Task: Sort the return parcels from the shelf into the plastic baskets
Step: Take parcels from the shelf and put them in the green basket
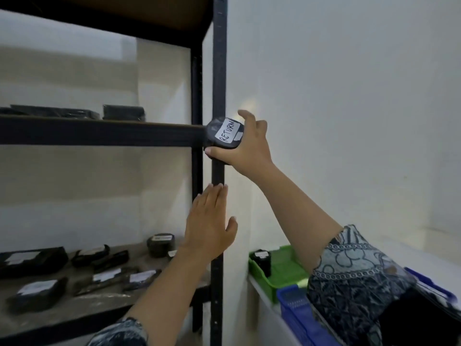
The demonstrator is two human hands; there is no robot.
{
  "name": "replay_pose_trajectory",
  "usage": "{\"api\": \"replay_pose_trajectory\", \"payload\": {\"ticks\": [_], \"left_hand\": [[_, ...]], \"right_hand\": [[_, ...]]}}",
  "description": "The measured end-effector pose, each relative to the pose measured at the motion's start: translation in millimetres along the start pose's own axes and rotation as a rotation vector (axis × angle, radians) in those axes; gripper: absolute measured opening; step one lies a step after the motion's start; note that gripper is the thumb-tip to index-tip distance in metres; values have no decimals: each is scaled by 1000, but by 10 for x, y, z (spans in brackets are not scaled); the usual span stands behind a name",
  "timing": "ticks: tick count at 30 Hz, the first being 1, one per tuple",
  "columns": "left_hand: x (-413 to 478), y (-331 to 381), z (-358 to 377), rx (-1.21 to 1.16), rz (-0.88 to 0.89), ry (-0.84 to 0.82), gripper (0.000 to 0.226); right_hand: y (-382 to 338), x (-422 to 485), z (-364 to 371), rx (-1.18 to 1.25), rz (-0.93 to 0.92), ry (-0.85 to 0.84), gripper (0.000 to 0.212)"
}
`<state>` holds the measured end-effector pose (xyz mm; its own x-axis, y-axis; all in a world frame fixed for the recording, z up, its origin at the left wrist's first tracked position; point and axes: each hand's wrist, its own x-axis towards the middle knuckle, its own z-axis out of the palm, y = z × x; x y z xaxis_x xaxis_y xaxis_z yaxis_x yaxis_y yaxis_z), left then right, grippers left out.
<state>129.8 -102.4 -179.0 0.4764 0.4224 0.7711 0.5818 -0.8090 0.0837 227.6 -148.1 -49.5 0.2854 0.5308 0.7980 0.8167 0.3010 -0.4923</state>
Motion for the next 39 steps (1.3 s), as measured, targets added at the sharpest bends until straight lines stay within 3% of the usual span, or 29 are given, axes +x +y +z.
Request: {"api": "replay_pose_trajectory", "payload": {"ticks": [6,15,28,33,39], "left_hand": [[-272,395,564,-41,80,-218,70],[-325,741,1719,-119,3,-392,65],[-184,707,3984,-143,-394,-673,71],[-246,693,4552,-174,-559,-703,74],[-266,698,4945,-214,-678,-641,79]], "right_hand": [[808,-446,-329,-84,276,-86,98],[2523,-690,-329,-246,548,-184,100],[5105,-668,466,-173,828,-451,101],[5879,-765,808,-239,979,-546,105],[6570,-878,1161,-220,1130,-555,94]]}}
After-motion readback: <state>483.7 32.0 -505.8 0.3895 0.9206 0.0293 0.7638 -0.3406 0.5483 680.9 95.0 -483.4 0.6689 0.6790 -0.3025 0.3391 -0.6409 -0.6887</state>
